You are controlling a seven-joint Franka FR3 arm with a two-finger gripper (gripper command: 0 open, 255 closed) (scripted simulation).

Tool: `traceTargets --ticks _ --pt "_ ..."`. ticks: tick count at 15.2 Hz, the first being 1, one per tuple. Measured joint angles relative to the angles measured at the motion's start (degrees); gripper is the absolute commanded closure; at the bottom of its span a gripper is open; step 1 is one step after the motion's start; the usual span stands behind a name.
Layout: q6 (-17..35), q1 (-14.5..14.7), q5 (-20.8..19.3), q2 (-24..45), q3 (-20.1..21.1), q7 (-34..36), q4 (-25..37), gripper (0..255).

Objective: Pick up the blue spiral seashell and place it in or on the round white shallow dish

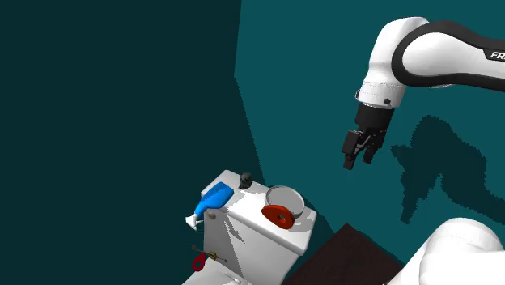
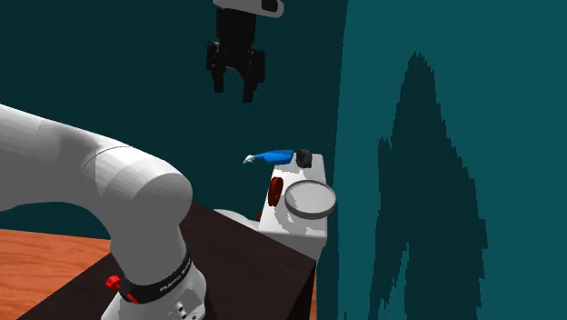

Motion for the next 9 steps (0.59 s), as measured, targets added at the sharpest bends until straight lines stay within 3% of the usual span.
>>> traceTargets --ticks 4,9 --pt "4.12 0.15 -0.3 2.82 -0.58 -1.09 -0.83 0" --pt "14.27 0.97 -0.08 10.32 -1.12 -2.78 -2.2 0"
